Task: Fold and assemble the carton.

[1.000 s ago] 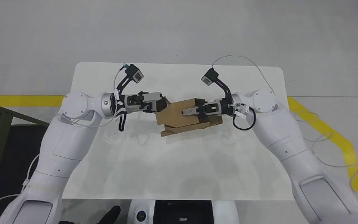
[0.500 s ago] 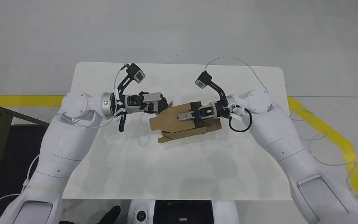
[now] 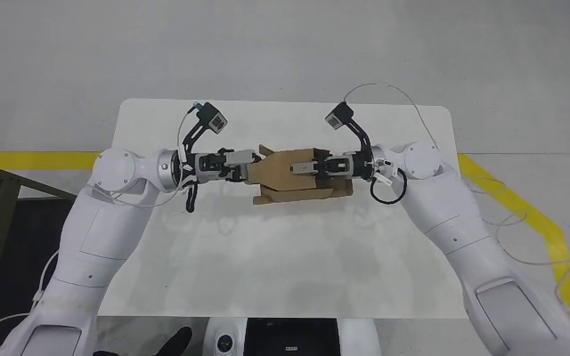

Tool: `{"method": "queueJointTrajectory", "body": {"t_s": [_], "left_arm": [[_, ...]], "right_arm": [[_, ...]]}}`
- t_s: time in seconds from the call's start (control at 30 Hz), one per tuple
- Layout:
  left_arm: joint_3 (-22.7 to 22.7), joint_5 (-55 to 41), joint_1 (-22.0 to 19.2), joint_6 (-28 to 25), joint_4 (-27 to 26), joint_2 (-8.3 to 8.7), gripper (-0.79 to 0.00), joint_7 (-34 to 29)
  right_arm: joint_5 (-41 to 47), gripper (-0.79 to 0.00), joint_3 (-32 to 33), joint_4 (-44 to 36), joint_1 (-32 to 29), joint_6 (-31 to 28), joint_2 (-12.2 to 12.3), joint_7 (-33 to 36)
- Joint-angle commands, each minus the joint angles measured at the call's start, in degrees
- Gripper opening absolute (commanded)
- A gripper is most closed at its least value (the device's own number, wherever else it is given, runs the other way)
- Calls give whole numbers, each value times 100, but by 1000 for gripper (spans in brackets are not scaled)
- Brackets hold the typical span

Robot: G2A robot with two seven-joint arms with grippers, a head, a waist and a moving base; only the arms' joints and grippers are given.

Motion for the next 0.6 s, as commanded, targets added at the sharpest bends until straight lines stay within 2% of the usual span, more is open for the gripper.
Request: {"method": "queueJointTrajectory", "body": {"t_s": [0.0, 0.27, 0.57], "left_arm": [[50, 23, 19, 3, -26, -7, 0, -1], [125, -12, 93, 60, -144, -15, 0, -80], [341, -74, 110, 69, -187, -64, 0, -17]], "right_arm": [[-19, -785, 34, 8, -1, -31, -3, -92], [-212, -785, 224, 66, -14, -165, 6, -558], [-293, -785, 248, -49, -70, -193, -27, -775]]}}
